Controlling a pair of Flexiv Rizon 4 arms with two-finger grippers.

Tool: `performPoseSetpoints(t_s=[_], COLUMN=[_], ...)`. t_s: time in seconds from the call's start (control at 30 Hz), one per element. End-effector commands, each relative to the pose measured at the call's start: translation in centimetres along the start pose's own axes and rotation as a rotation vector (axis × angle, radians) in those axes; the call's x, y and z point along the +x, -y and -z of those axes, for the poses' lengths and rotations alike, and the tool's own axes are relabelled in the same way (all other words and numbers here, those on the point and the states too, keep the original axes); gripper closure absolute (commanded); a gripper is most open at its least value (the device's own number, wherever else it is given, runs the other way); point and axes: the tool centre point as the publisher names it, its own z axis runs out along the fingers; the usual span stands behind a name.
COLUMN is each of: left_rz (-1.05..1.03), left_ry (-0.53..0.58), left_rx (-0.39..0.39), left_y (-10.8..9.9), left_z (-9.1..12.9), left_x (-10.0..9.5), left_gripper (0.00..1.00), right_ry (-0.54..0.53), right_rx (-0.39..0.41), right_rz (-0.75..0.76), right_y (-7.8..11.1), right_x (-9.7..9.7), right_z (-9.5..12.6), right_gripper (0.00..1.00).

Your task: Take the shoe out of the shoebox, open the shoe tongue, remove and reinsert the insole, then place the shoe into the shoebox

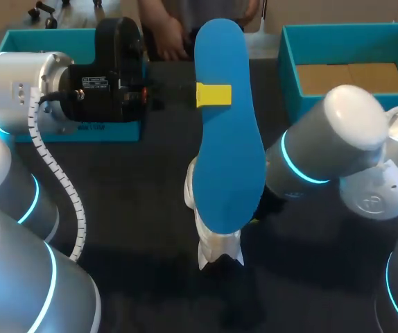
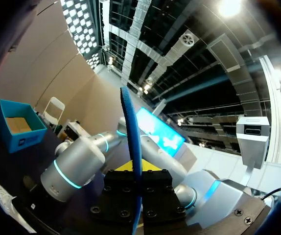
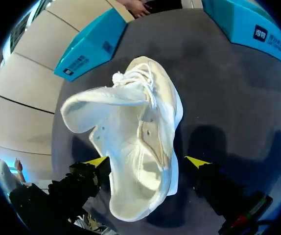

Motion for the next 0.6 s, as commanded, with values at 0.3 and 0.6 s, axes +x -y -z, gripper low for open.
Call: performPoseSetpoints(t_s=[0.3, 0.6], left_rz=[-0.001, -0.001], left_ry=[0.012, 0.012], left_rx=[0.022, 0.022], left_y=[-0.5, -0.5], left_z=[-0.6, -0.6], left_x=[0.7, 0.7], left_gripper=[1.00, 1.00], right_ry=[-0.196, -0.392], right_rx=[-0.009, -0.025], right_rz=[-0.010, -0.001], right_y=[0.2, 0.1], right_x=[-1.1, -0.5], right_z=[5.8, 8.3], right_gripper=[0.00, 0.00])
